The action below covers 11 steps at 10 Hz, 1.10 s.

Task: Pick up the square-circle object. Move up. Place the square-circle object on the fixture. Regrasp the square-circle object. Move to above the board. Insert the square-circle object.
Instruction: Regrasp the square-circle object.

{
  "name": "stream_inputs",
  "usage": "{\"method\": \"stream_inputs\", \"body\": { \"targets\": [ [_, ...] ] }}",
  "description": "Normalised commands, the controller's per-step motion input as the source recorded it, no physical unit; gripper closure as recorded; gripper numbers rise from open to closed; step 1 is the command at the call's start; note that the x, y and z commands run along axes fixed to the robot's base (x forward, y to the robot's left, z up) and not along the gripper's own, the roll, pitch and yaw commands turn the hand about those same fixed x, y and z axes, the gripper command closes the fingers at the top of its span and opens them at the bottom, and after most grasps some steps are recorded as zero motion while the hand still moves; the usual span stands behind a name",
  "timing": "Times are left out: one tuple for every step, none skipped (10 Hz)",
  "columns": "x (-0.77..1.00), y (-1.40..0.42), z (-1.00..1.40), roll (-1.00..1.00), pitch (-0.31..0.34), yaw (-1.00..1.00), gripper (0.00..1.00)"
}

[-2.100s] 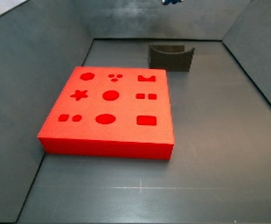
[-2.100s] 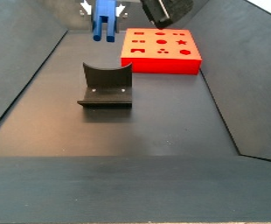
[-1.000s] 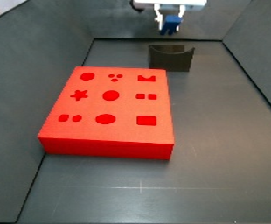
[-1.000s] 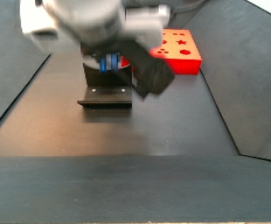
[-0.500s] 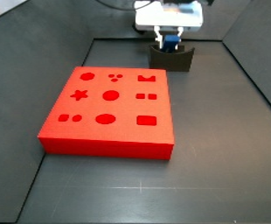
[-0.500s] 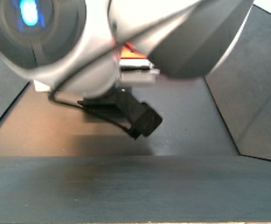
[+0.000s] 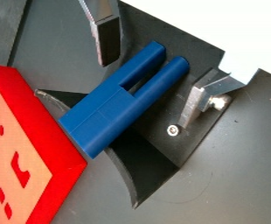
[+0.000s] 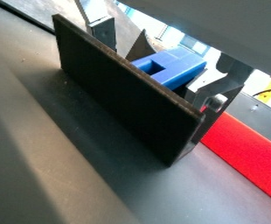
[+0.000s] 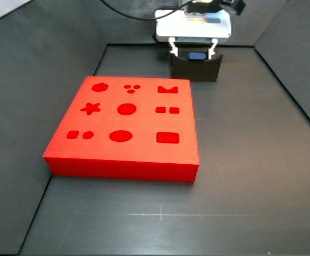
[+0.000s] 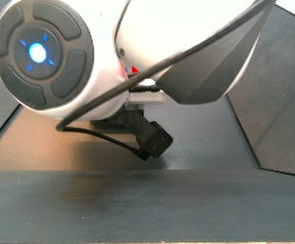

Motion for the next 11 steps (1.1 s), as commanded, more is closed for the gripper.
{"method": "stream_inputs", "body": {
  "targets": [
    [-0.01,0.00,1.00,0.03,0.000,-0.06,0.00],
    [-0.02,0.00,1.00,0.04,0.003,-0.04,0.00],
    [-0.03,-0.01,1.00,0.06,0.005,-0.02,0.00],
    [-0.04,0.00,1.00,0.06,0.009,-0.01,0.00],
    [-0.04,0.00,0.89,0.06,0.016,-0.01,0.00],
    [-0.04,0.00,0.78,0.06,0.026,0.00,0.00],
    [-0.03,0.00,0.49,0.05,0.045,0.00,0.00],
    [-0.03,0.00,0.37,0.05,0.052,0.00,0.00],
    [-0.08,-0.96,1.00,1.00,0.068,0.04,0.00],
    [-0.08,-1.00,0.95,1.00,0.067,0.04,0.00],
    [-0.11,-1.00,0.90,1.00,0.055,0.04,0.00]
  ]
}}
